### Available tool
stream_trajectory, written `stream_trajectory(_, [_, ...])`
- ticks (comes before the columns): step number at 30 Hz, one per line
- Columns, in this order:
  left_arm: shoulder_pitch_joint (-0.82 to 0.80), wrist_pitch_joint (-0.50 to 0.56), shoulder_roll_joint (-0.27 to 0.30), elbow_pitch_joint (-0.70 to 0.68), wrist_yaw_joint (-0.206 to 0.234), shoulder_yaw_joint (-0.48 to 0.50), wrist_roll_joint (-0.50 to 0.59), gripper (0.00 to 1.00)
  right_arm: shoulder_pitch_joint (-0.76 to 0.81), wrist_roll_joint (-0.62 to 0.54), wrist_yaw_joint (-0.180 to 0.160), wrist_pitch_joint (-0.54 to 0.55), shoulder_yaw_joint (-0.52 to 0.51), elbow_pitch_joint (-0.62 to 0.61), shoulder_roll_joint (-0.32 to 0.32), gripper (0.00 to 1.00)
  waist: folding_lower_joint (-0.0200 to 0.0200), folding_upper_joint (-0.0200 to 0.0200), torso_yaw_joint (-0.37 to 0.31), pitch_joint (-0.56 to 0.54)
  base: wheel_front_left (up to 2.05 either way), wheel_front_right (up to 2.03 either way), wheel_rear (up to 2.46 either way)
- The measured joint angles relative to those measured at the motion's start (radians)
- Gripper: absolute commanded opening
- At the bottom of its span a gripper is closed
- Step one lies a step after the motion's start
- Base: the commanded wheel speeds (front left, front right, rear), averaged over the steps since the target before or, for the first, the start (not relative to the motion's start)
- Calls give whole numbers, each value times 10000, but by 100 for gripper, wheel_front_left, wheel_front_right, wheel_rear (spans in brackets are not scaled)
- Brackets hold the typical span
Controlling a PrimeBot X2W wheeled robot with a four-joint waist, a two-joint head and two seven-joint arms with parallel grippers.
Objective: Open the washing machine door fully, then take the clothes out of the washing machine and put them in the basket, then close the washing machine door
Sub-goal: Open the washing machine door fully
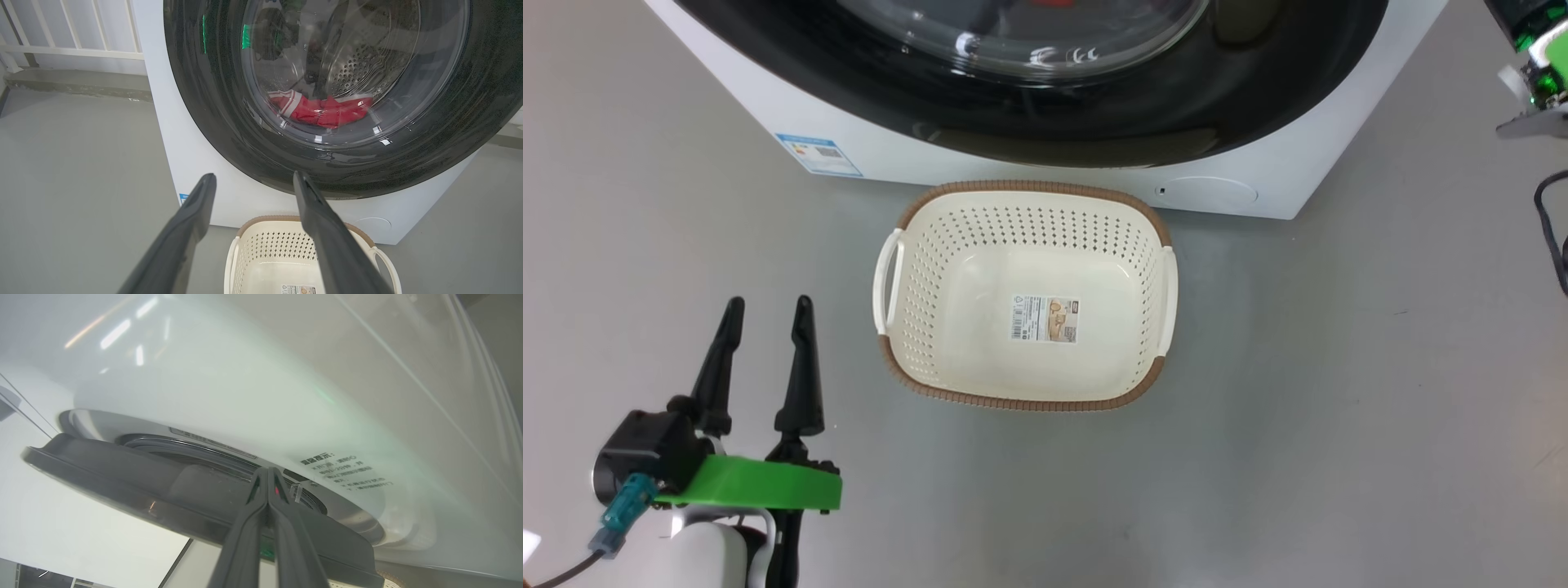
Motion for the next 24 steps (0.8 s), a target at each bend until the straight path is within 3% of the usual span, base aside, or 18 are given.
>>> stream_trajectory(10, [-125, 0, -2, 65, 12, -77, -217, 100, -721, 546, 0, 995, 268, 213, -113, 0, 0, 0, 194, 238, 0, 0, 0])
stream_trajectory(24, [-273, 0, -6, 153, 100, -192, -393, 100, -1174, 715, 0, 1467, 591, 510, -111, 0, 0, 0, 413, 426, 0, 0, 0])
